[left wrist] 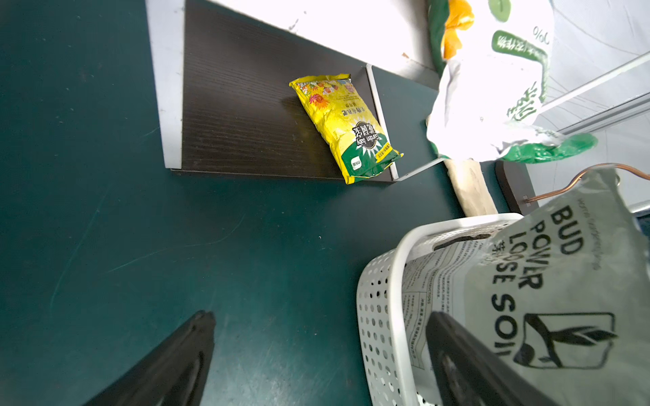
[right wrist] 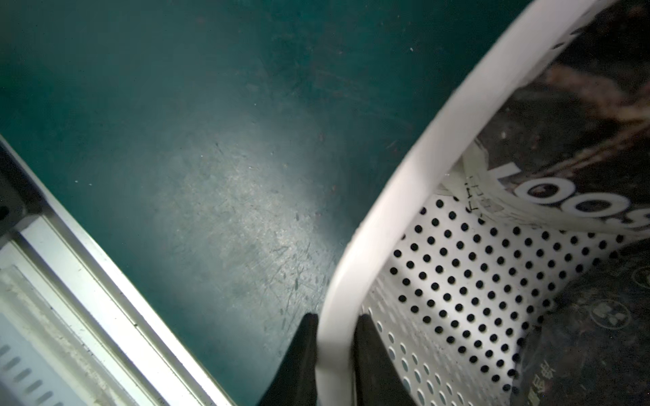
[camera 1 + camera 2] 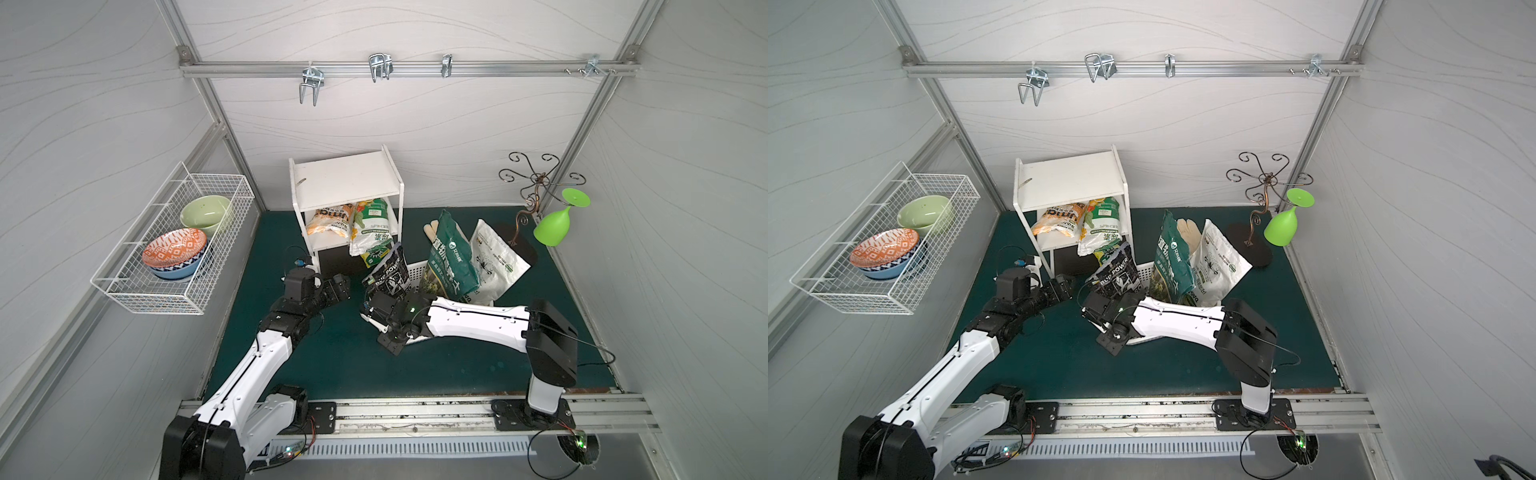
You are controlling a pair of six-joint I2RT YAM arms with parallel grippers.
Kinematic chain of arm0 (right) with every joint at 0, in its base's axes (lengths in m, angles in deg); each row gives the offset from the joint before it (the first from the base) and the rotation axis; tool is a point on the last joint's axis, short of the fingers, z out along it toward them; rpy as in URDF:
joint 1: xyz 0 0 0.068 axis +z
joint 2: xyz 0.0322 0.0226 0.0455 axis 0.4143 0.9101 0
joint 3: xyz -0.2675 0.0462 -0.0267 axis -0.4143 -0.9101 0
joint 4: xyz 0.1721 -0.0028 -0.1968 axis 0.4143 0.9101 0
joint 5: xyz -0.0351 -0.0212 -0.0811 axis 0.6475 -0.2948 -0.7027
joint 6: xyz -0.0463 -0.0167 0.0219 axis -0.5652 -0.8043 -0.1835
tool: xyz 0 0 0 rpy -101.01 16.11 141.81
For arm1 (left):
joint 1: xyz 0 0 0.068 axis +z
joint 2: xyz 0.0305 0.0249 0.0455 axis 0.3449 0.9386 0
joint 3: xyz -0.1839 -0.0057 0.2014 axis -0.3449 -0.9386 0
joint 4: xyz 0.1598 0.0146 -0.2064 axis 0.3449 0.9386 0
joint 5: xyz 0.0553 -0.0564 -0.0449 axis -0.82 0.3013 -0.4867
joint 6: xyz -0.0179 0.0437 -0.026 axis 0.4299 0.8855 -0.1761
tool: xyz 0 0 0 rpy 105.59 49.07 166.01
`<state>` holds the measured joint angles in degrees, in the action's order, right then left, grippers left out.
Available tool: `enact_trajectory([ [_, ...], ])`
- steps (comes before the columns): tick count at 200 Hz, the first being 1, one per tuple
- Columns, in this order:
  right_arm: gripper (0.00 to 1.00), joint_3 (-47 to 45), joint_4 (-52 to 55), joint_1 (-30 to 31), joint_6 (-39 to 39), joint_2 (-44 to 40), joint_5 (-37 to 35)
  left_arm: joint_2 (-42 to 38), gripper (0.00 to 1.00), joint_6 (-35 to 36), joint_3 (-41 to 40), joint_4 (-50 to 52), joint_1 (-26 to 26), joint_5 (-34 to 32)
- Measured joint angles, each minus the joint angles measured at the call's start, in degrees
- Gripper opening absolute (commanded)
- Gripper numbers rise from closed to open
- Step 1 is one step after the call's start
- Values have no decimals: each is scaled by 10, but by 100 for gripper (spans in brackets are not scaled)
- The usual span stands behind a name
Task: Take down the fertilizer bag from the shelf
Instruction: Move the storage box to the center of the board.
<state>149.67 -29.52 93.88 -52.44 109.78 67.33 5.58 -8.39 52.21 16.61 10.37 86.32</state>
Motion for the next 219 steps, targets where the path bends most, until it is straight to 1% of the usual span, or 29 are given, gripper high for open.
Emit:
enact_trajectory([
  [32,20,-14,-16,-11,2,-14,14,-1,97,-1,0,-9,0,28],
  [68,19,-21,-28,-17,3,-17,13,2,97,-16,4,-51,0,72],
  [112,19,-41,-37,-36,3,-31,10,15,97,-28,31,-72,0,80],
  [146,19,-61,-39,-55,1,-44,1,21,97,-38,35,-86,0,86],
  [164,21,-68,-39,-65,0,-49,-3,28,98,-52,35,-100,0,93],
  [179,27,-70,-39,-71,3,-52,-4,37,98,-66,35,-119,0,98],
  [189,34,-71,-36,-74,10,-55,-5,47,99,-77,35,-134,0,101],
  [196,42,-71,-34,-76,11,-56,-6,56,98,-84,35,-145,0,103],
  [206,60,-70,-28,-79,11,-59,-5,69,98,-96,35,-160,0,107],
  [219,72,-69,-17,-85,13,-69,-7,89,98,-116,37,-181,0,113],
])
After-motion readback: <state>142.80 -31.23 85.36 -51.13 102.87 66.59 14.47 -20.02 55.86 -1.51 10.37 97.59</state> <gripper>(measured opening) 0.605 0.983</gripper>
